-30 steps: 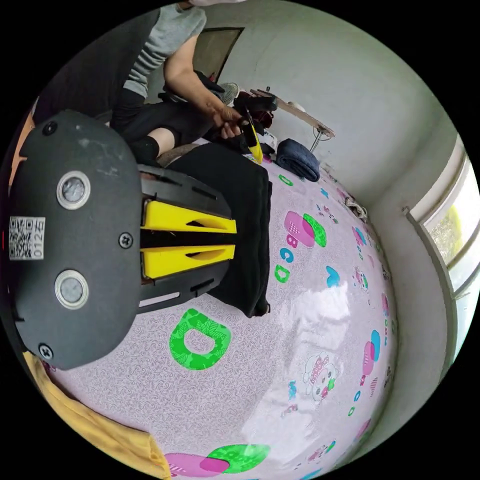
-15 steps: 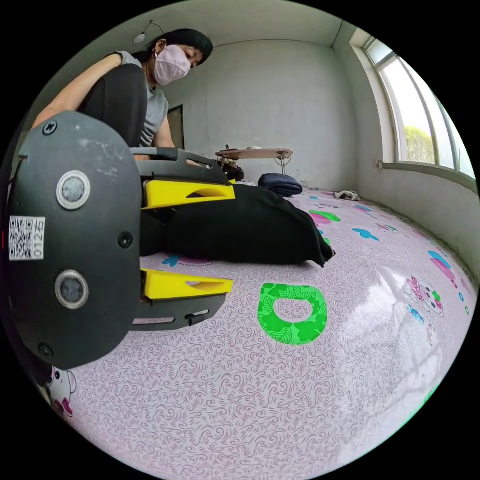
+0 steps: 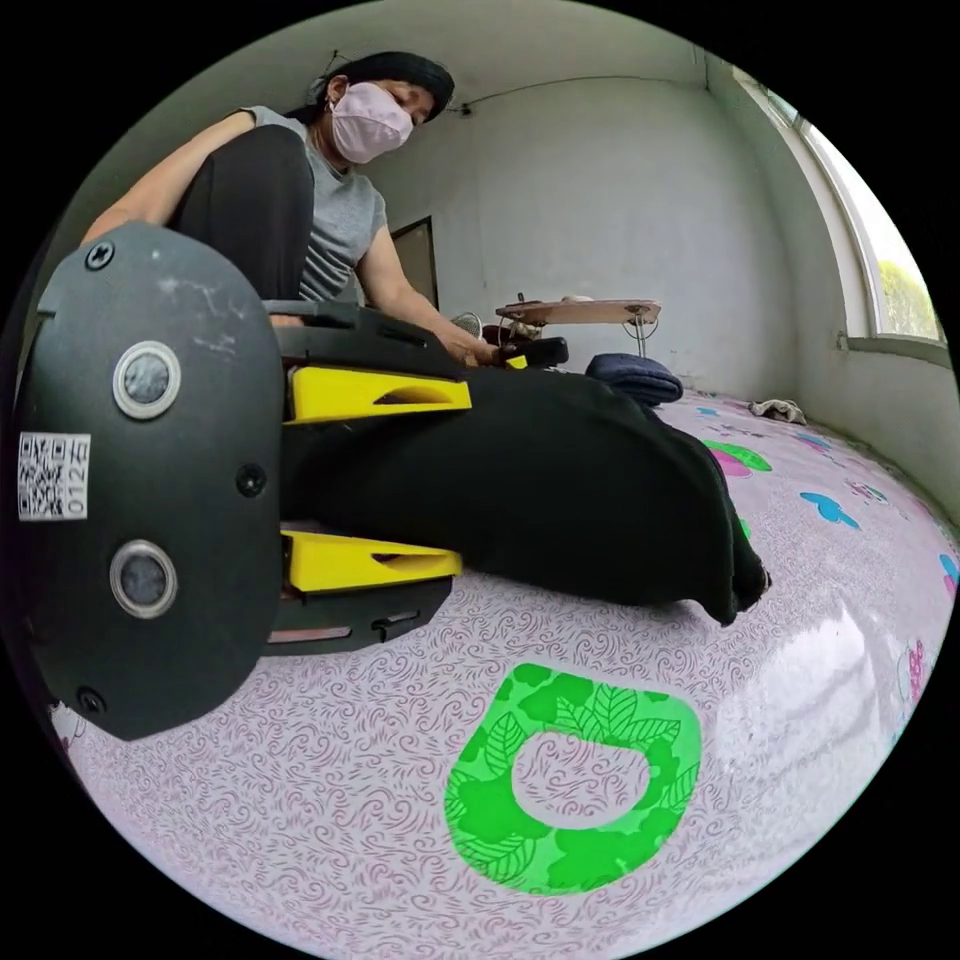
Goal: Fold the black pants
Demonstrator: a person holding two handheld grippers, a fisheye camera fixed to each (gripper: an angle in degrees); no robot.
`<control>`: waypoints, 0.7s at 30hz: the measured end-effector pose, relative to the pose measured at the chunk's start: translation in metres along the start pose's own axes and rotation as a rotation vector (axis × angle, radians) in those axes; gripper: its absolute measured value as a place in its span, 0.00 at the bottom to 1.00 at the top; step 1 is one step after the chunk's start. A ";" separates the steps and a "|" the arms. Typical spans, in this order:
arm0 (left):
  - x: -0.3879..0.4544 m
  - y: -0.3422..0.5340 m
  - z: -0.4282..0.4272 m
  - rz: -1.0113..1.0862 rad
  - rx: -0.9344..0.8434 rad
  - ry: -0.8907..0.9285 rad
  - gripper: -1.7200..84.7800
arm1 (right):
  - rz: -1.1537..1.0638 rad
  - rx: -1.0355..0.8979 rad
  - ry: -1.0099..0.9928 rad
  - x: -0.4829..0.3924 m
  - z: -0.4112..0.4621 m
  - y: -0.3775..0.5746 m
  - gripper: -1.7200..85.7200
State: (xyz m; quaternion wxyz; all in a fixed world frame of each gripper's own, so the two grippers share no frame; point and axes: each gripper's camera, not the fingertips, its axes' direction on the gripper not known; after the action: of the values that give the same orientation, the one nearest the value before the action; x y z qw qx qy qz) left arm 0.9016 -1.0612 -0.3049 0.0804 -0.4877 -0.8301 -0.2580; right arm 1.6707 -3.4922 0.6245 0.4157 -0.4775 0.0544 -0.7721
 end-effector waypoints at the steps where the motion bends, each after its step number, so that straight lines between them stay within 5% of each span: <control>1: -0.002 -0.001 0.001 0.004 -0.003 0.000 0.27 | 0.003 -0.012 -0.013 0.006 0.011 0.000 0.22; 13: -0.039 0.018 0.014 0.040 0.063 0.024 0.22 | 0.017 0.051 -0.055 0.036 0.117 0.006 0.15; 21: -0.068 0.043 0.011 0.016 0.074 0.079 0.23 | -0.004 0.018 -0.070 0.027 0.200 -0.044 0.20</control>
State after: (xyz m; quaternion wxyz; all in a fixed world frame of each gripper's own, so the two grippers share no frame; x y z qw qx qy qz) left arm 0.9744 -1.0908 -0.3257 0.1330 -0.4806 -0.8313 -0.2455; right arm 1.7956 -3.4195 0.7717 0.4202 -0.5007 0.0316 -0.7561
